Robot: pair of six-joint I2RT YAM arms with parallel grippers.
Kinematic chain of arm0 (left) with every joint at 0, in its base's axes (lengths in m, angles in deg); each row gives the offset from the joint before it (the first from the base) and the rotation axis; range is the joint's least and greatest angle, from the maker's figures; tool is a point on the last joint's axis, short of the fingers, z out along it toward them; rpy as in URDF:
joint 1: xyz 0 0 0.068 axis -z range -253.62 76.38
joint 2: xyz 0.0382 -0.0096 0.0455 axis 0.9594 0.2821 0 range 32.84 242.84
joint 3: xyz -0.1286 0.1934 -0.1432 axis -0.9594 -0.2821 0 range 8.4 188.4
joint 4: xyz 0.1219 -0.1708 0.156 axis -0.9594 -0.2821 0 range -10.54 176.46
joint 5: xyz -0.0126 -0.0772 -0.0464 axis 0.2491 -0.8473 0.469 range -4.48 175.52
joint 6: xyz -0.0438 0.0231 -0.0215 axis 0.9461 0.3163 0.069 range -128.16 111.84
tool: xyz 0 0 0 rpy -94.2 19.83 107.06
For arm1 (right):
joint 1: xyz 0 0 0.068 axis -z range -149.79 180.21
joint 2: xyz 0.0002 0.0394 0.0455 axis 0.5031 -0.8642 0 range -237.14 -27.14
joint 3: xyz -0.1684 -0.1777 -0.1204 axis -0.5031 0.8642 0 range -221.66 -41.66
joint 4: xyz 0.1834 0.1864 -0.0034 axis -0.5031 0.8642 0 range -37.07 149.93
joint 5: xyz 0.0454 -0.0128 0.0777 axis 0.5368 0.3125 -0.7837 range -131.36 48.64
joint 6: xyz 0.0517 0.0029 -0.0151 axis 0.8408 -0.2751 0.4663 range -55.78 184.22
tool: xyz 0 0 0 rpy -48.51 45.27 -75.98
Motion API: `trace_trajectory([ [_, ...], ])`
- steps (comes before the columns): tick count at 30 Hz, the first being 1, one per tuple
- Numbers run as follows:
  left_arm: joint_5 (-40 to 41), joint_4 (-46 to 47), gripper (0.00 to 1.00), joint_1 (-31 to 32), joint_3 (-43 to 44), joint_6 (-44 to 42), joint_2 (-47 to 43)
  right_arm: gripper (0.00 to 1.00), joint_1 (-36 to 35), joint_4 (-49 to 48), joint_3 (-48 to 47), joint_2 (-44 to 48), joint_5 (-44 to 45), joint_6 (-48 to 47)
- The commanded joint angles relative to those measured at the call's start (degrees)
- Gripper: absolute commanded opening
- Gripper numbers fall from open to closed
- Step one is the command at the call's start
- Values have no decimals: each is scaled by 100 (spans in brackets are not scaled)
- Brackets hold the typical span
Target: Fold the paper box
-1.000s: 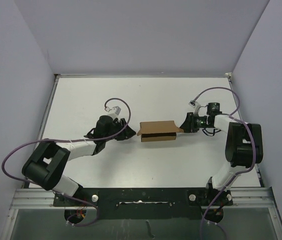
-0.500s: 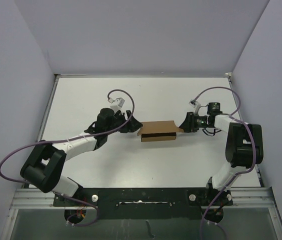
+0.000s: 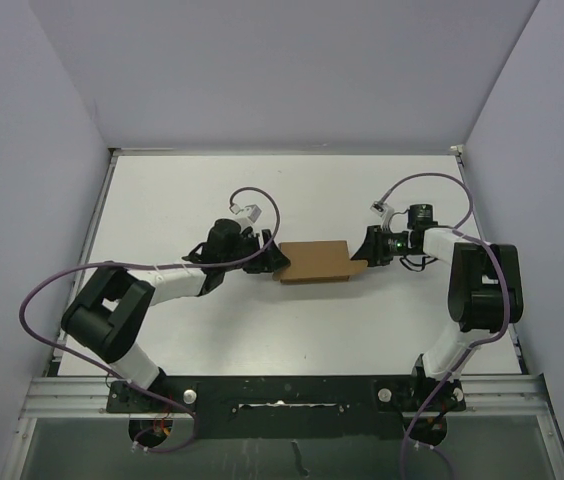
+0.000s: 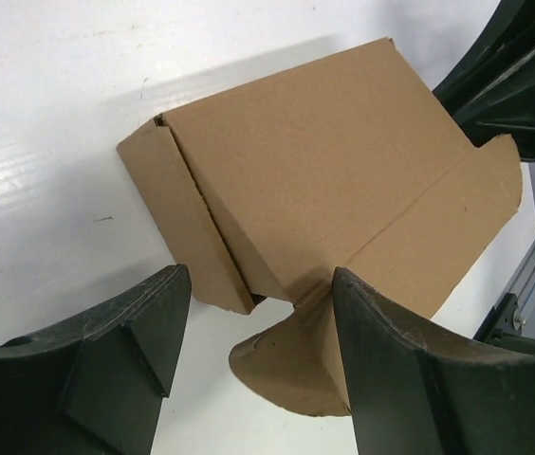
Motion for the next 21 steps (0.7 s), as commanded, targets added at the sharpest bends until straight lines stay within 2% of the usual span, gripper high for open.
trace_trajectory([
  [1,-48,44,59,33,167,-111,157,31,-44,111,-280,53,147,-196],
  [13,4,-190,60,-26,221,-233,111,32,423,669,-503,677,1045,-816],
  [16,-21,-177,60,-25,215,-238,135,32,480,593,-480,968,658,-862],
  [18,-23,-172,60,-27,355,-245,166,31,449,476,-411,1148,-54,-839],
  [21,-39,-179,60,-25,364,-260,241,25,171,246,-333,1308,-461,-745],
])
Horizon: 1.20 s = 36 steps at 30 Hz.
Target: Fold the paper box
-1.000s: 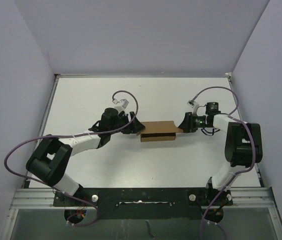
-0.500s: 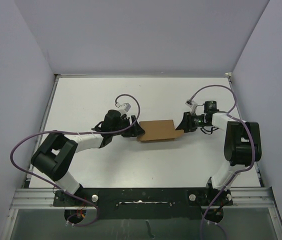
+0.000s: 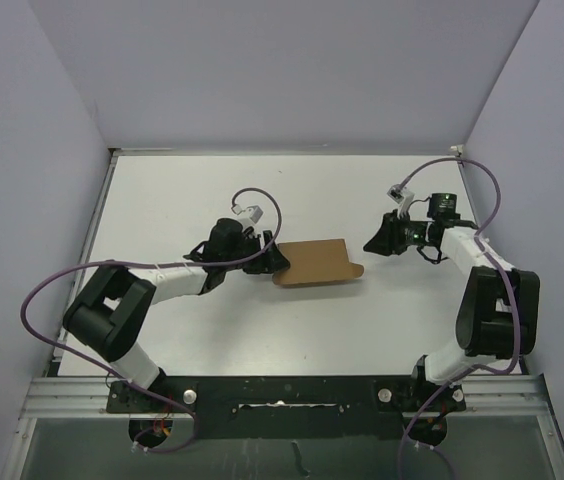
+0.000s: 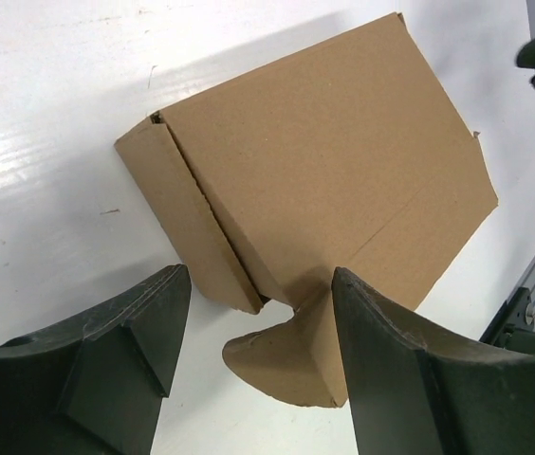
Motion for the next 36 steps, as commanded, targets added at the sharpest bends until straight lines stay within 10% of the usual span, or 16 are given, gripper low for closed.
trace_trajectory([
  [1,-38,110,60,-33,292,-142,186,22,-385,-387,-67,428,-822,-42],
  [9,1,57,59,-26,274,-168,296,3,-986,-257,-338,-130,-314,-157],
  [24,52,57,59,-37,286,-172,455,4,-1075,300,-646,-787,258,-463],
  [36,332,-92,63,-24,295,-332,-415,48,-384,-745,-104,94,-1039,643],
])
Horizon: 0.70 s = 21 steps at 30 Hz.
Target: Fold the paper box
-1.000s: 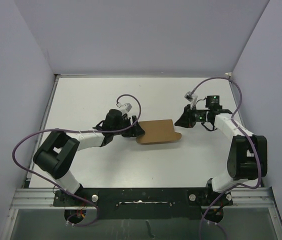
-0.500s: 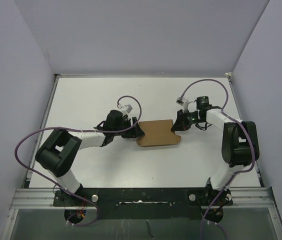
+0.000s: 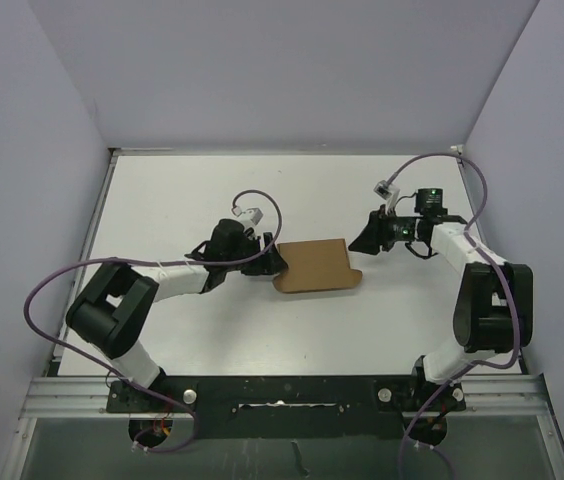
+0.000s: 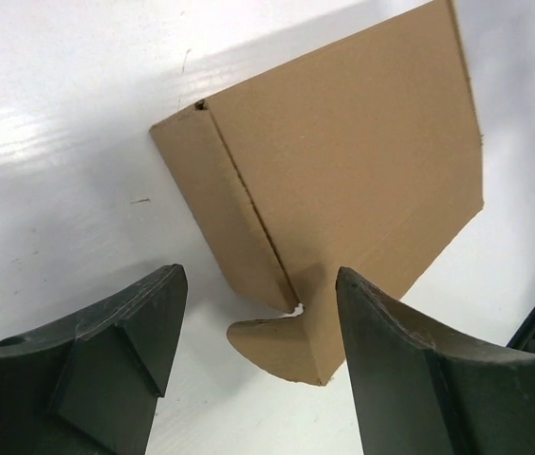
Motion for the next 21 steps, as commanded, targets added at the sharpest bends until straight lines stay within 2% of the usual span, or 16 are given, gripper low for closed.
trace_trajectory([
  [1,219,121,64,-31,170,-180,-734,50,247,-698,113,162,-571,636],
  [5,493,498,71,-31,-237,-171,-1084,51,242,-573,-176,-430,-652,841],
  [8,598,1112,86,-55,-696,-87,-1350,51,142,-345,-442,-756,-533,759],
  [9,627,1329,96,-95,-866,16,-1458,51,128,-327,-487,-831,-516,781],
  [13,492,2080,98,-263,-1429,447,-1531,51,122,-164,-622,-1176,-424,723],
  [21,186,2528,97,-295,-1458,986,-851,47,76,-90,-653,-1579,-511,749],
])
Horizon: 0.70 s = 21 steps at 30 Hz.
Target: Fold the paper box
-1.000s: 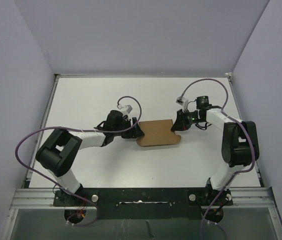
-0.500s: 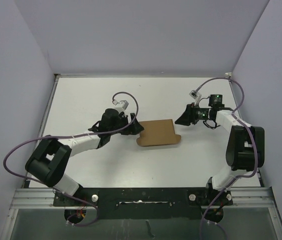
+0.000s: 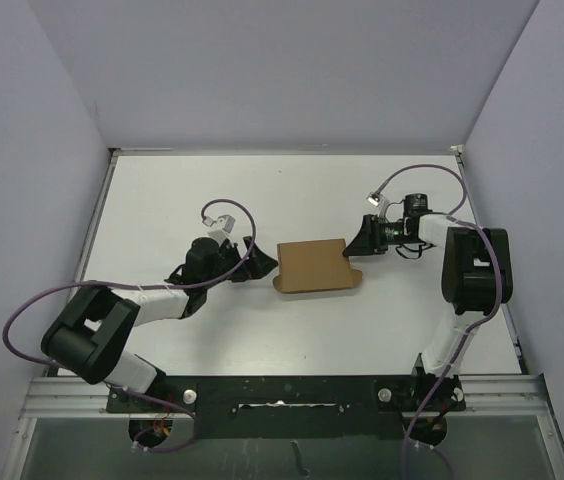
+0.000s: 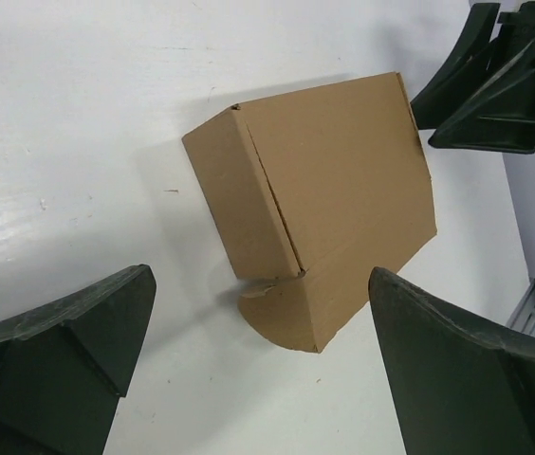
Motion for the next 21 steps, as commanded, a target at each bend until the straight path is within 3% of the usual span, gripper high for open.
trace_trajectory([
  [1,-230,995,96,-1,138,491,436,46,-16,34,-169,-102,-167,73],
  [11,-44,1288,96,100,190,975,932,32,204,-11,-118,-411,-345,274],
  [21,319,1786,96,482,190,1554,1312,25,460,-6,-61,-696,-471,363],
])
